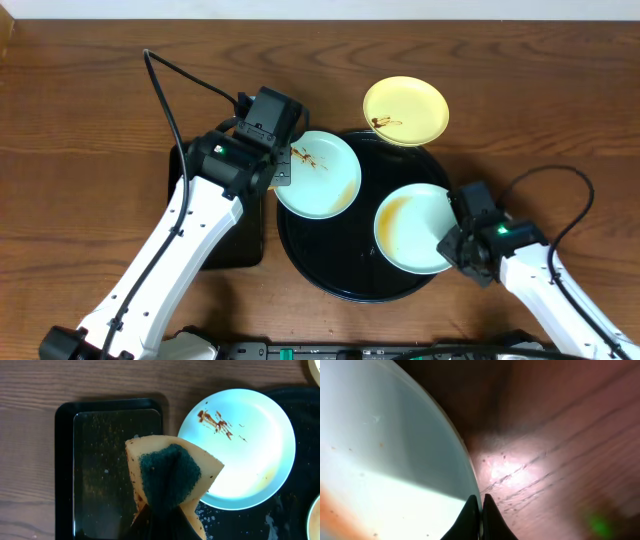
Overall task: Clean dirty plates on tray and stack at the side
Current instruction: 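Grip the rim of the lower-right blue plate with the right gripper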
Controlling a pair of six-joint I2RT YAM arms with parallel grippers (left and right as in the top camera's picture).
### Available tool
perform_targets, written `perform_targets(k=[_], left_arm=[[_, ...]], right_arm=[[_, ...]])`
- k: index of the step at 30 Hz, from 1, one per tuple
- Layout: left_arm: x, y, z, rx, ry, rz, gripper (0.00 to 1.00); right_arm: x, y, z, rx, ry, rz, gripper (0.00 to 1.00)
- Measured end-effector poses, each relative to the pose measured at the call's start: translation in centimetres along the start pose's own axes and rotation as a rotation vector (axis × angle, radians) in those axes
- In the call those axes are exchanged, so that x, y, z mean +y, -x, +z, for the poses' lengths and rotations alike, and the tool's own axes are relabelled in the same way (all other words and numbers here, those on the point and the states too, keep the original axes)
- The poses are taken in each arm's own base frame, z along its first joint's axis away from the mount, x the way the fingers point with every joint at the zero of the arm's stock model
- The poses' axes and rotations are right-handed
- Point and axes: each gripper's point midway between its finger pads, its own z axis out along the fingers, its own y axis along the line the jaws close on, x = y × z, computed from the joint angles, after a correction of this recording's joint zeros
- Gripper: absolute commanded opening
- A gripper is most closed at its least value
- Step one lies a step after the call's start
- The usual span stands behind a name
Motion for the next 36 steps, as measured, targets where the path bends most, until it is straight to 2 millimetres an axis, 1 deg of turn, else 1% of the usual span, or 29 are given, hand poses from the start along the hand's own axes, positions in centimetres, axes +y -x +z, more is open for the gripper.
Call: perform_targets(k=[2, 4, 6, 10, 13, 17, 22, 25, 27, 30, 33, 36], left_arm=[[0.0, 0.0, 0.0, 0.0, 0.0, 0.0, 0.07], [0.0, 0.0, 0.0, 0.0, 0.0, 0.0, 0.07], [0.0, 0.0, 0.0, -0.001, -0.001, 0.0, 0.07], [0.0, 0.0, 0.0, -0.001, -0.001, 0.0, 0.07], [0.0, 0.0, 0.0, -0.001, -0.001, 0.0, 0.07], [0.0, 0.0, 0.0, -0.001, -0.001, 0.0, 0.07], [0.0, 0.0, 0.0, -0.001, -0.001, 0.0, 0.07], [0.3, 0.1, 0.1, 0.0, 0.003, -0.008, 0.07], [0.6, 0.2, 0.2, 0.004, 0.005, -0.02, 0.07], [1.2, 0.3, 0.4, 0.016, -0.005, -0.051, 0.07], [1.9, 0.5, 0.7, 0.026, -0.013, -0.083, 0.07], [2.7, 0.9, 1.0, 0.033, -0.034, -0.131, 0.07]], right_arm=[[0.9, 1.2, -1.4, -0.041, 0.009, -0.067, 0.02], [2.4, 2.7, -3.3, -0.098, 0.039, -0.139, 0.02], [3.8, 3.6, -5.0, -0.147, 0.071, -0.211, 0.02], [5.5, 4.3, -7.0, -0.198, 0.104, -0.333, 0.02], [5.5, 4.4, -7.5, -0.218, 0.088, -0.407, 0.02], [4.5, 4.6, -7.4, -0.23, 0.028, -0.473, 0.01], [3.9, 5.7, -7.7, -0.286, -0.034, -0.547, 0.02], [4.1, 6.2, -8.3, -0.309, -0.041, -0.569, 0.02], [4.7, 6.7, -9.2, -0.333, -0.029, -0.583, 0.02], [5.9, 7.6, -11.6, -0.379, 0.004, -0.601, 0.02], [6.5, 8.1, -13.3, -0.406, 0.016, -0.629, 0.02], [7.0, 8.2, -14.7, -0.426, 0.026, -0.673, 0.02]])
